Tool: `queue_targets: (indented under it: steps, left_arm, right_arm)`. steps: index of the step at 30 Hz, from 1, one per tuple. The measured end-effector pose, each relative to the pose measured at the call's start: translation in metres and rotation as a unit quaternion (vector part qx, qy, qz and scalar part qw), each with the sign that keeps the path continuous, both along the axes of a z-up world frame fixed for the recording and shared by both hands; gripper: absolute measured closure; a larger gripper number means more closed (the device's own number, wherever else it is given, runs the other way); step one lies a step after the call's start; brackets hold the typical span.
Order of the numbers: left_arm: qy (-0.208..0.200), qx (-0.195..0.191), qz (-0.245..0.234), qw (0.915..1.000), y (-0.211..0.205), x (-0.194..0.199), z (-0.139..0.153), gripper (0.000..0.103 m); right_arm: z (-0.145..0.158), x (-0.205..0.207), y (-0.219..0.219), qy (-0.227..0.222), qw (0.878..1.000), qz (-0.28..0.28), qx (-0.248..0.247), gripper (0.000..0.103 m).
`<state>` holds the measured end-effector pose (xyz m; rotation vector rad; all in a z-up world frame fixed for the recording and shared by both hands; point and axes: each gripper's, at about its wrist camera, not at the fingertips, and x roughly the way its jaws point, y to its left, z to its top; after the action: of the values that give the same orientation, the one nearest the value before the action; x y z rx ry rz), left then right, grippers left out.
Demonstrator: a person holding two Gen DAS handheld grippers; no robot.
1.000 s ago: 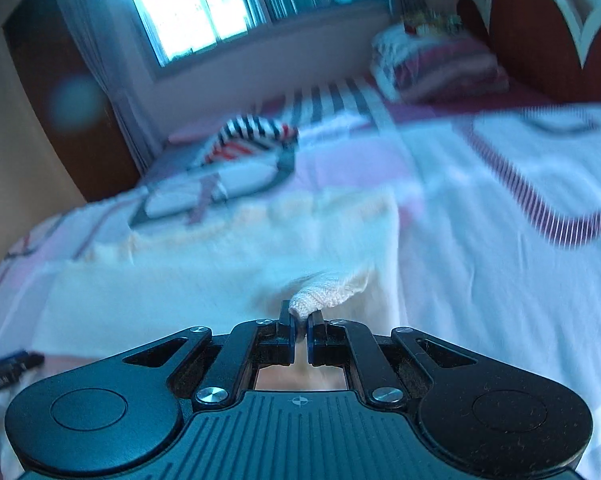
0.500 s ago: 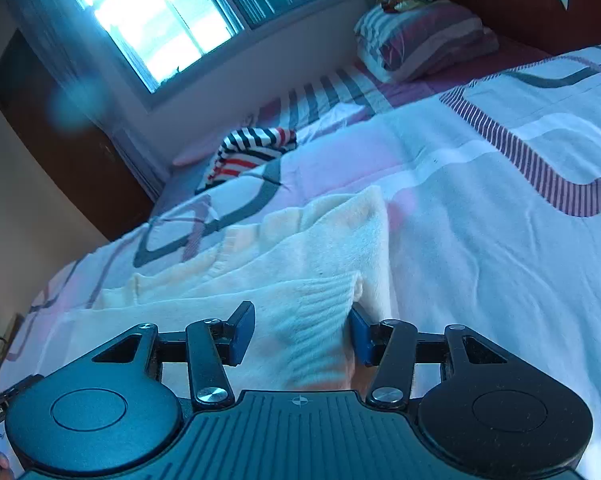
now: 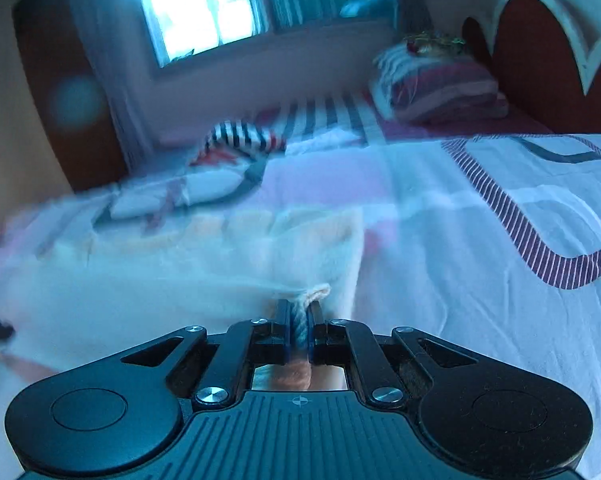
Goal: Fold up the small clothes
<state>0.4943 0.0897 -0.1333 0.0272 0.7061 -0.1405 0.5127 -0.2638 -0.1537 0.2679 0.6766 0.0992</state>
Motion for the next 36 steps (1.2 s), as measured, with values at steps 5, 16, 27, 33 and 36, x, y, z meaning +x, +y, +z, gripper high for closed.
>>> queue_targets:
  steps: [5, 16, 27, 33, 36]
  left_arm:
    - [0.002, -0.014, -0.001, 0.9999, 0.0, 0.006, 0.014, 0.049]
    - [0.027, -0.003, -0.005, 0.9996, -0.013, 0.098, 0.0, 0.028]
    - [-0.03, -0.019, -0.018, 0.9992, -0.013, 0.081, 0.017, 0.029]
    - [0.02, 0.027, 0.013, 0.9993, -0.019, 0.098, 0.0, 0.028]
    - [-0.016, 0.002, 0.004, 0.9999, -0.032, 0.071, 0.019, 0.028]
  right_arm:
    - [0.019, -0.016, -0.001, -0.029, 0.998, -0.045, -0.011, 0.095]
    - [0.005, 0.027, 0.038, 0.009, 1.0, 0.002, 0.012, 0.102]
    - [0.019, 0.023, 0.061, -0.024, 1.0, 0.002, -0.001, 0.084]
    - [0.003, 0.054, 0.102, 0.009, 0.998, 0.024, -0.056, 0.074]
    - [0.01, 0.053, 0.108, -0.003, 0.997, 0.014, -0.08, 0.074]
